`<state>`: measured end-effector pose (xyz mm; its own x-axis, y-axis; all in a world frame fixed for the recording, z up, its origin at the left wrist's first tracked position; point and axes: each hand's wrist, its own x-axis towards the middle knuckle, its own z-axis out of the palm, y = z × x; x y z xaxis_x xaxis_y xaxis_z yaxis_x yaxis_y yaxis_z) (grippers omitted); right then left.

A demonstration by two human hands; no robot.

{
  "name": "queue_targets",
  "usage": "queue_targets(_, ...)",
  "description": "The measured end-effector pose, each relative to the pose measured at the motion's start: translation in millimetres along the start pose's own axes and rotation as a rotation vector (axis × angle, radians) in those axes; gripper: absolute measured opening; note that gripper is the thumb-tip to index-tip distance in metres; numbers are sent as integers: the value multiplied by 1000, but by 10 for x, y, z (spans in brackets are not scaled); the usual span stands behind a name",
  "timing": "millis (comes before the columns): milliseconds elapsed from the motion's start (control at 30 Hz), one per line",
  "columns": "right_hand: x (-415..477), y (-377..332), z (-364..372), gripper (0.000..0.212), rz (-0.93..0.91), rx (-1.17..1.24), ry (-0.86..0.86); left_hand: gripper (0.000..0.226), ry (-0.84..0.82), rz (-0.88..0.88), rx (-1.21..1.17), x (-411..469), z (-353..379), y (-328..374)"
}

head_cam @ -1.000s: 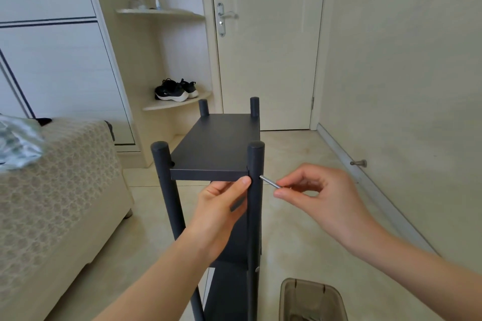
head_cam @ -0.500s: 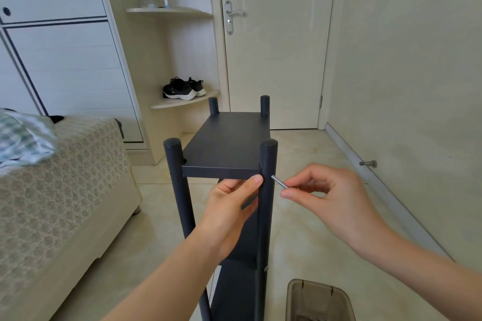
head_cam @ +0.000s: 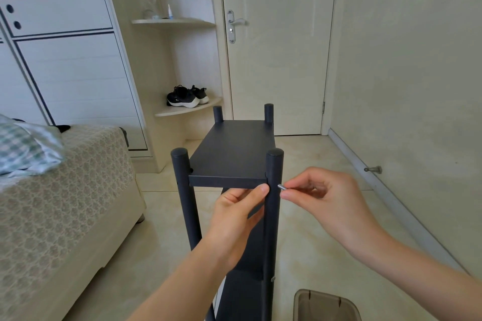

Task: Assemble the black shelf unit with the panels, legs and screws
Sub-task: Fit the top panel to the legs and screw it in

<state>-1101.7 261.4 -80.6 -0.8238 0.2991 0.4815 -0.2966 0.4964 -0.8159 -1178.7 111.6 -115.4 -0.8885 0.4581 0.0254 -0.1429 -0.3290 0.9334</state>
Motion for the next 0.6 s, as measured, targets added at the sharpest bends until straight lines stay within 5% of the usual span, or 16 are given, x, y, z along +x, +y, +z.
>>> queue_targets(600,10,10,30,16,-46,-44,9,29,-17,6,-6,-25,4,26)
